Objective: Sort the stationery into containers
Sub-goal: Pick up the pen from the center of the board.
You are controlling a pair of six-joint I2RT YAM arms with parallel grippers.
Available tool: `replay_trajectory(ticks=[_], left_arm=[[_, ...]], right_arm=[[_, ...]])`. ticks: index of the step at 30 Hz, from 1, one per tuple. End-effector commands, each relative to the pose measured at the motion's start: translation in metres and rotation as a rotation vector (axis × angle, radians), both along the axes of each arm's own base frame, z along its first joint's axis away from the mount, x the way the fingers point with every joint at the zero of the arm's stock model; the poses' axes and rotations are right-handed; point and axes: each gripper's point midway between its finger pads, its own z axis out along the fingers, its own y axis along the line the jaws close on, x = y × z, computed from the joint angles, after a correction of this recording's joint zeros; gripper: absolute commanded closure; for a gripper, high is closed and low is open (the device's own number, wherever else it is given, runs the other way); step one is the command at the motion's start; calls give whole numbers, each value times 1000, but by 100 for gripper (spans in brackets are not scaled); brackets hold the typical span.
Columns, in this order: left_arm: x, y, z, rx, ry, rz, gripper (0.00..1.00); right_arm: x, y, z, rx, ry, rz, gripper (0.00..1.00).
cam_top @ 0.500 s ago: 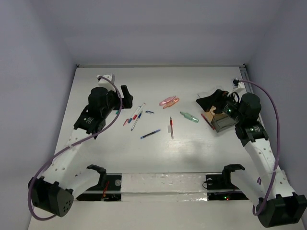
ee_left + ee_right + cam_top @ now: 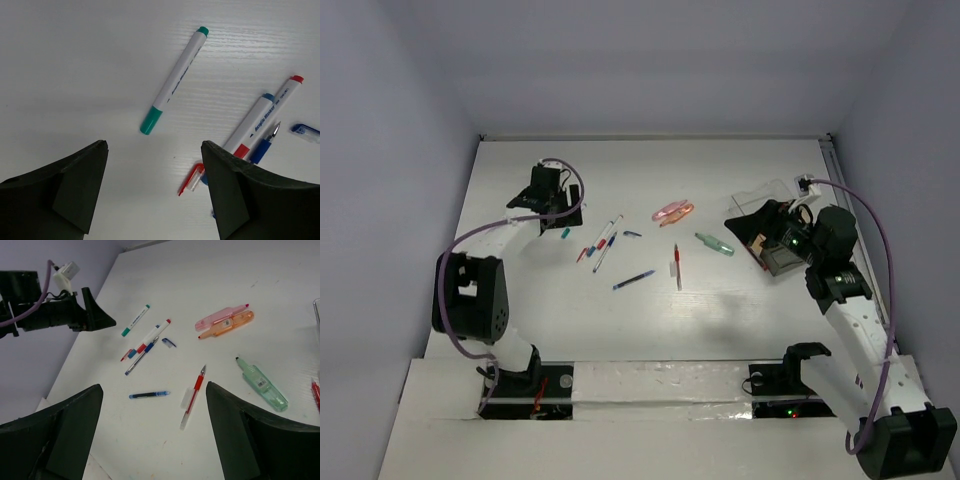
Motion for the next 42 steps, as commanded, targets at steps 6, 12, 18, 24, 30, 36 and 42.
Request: replay_trajectory(ticks=[6, 12, 18, 24, 30, 36, 42], left_arm=[[21, 0, -22, 55, 60, -41, 35], [38, -1, -43, 85, 111, -49, 43], [41, -7, -72, 76, 190, -88, 75], [35, -6, -87, 84, 235, -91, 90], [36, -2, -82, 100, 232, -74, 100], [49, -43, 26, -128, -59, -164, 100], [8, -95, 118, -351, -280, -346, 100]], right_arm=[[-8, 7, 23, 13, -109, 35, 14], [-12, 11, 24, 13, -111, 66, 19], [-13, 16, 20, 15, -93, 96, 22], [-13, 16, 20, 13, -94, 94, 23], [-12, 15, 17, 11, -87, 91, 23], [-10, 22, 6, 15, -46, 137, 16], [-2, 27, -1, 9, 0, 155, 5]])
